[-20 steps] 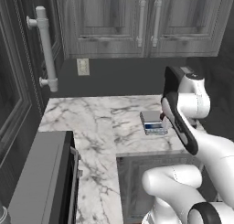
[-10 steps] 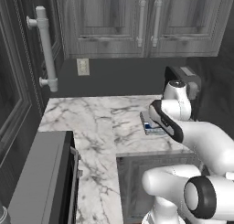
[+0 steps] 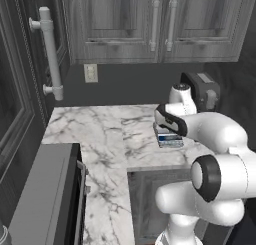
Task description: Take the steak from the fridge and place it on the digital scale on the counter by the fridge. Wait a few seconds for a reading, then move it to the plate on the dining counter.
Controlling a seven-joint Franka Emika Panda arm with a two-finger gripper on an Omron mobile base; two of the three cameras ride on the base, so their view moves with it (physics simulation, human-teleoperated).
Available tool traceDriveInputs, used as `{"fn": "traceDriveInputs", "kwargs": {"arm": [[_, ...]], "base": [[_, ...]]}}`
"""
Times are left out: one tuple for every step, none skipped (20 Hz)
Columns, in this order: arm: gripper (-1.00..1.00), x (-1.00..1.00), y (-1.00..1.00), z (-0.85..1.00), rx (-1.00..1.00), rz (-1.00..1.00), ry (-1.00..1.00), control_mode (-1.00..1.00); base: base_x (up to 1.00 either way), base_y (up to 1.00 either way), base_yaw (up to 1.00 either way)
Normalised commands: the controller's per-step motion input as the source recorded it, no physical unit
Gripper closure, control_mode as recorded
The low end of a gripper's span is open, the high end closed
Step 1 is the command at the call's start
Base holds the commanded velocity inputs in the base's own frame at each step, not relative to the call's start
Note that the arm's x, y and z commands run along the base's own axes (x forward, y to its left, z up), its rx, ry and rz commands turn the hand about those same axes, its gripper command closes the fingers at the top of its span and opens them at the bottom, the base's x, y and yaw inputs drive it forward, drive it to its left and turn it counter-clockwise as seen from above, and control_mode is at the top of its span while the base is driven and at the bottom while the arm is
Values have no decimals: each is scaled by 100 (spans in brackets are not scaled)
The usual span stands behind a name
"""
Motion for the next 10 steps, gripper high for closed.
{"fn": "traceDriveInputs", "kwargs": {"arm": [[100, 16, -4, 0, 0, 0, 2, -100], [100, 29, -13, -6, 0, 0, 4, -100], [100, 43, -16, -17, 0, 0, 4, -100], [100, 54, -19, -25, 0, 3, 4, -100], [100, 55, -18, -28, 0, 6, 3, -100], [100, 54, -13, -29, 0, 7, 2, -100], [100, 50, -12, -27, 1, 8, 1, -100], [100, 50, -11, -28, 2, 8, 0, -100], [100, 45, -7, -24, 1, 9, 1, -100], [100, 39, -4, -22, 2, 9, 0, -100]], "base": [[0, 0, 0], [0, 0, 0], [0, 0, 0], [0, 0, 0], [0, 0, 0], [0, 0, 0], [0, 0, 0], [0, 0, 0], [0, 0, 0], [0, 0, 0]]}}
